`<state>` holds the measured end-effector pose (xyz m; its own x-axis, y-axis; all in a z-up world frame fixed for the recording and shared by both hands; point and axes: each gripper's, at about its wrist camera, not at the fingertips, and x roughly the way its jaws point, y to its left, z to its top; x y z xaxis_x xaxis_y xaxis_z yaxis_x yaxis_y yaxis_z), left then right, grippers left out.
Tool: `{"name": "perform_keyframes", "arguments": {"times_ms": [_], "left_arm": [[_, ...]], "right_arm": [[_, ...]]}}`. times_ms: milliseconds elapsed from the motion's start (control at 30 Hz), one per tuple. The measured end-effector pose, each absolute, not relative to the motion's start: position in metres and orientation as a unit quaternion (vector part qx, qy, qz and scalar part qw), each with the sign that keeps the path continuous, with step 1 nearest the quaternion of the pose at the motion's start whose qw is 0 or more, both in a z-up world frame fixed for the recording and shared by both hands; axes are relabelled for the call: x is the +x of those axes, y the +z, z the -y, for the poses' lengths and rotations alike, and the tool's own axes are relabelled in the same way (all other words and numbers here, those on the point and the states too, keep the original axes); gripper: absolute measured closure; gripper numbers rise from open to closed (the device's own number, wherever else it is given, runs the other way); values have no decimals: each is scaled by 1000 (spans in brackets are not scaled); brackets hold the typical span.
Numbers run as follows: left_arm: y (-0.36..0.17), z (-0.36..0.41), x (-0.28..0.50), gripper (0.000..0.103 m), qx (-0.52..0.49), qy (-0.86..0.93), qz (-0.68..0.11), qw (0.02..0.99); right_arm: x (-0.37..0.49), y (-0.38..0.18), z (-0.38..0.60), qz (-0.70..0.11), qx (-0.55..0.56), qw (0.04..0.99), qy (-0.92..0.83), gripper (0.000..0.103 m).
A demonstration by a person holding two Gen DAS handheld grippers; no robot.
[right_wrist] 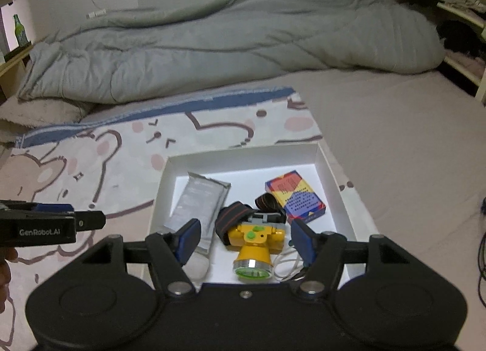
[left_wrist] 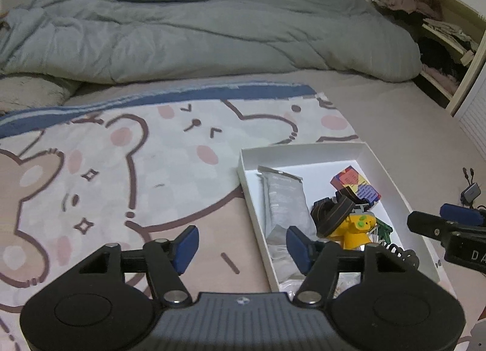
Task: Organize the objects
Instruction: 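Withdraw both grippers up and away from the tray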
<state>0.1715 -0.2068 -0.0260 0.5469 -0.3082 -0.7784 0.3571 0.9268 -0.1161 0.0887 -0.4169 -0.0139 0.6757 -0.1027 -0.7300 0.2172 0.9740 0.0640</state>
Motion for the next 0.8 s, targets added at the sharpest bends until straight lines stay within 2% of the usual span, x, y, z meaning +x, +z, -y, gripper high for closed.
{"name": "perform_keyframes", "arguments": {"times_ms": [67,133,400,567,800], "left_arm": [[-18,200,163,33,28,-188,-428,884],[-11,193,156,24,27,-186,-422,887],[0,166,130,13,14,-184,-413,892],[5,157,117,7,16,-189,-404,895],[11,141,102,1,34,-181,-383,905]], "right_arm": [[82,-7,413,-385,72,915,-94,34],[77,-3,409,-380,74,917,-99,33],[54,7,395,-366,70,922,-107,31],[42,11,383,-358,61,925,-115,20],[30,11,371,-355,55,926,-121,12]]}}
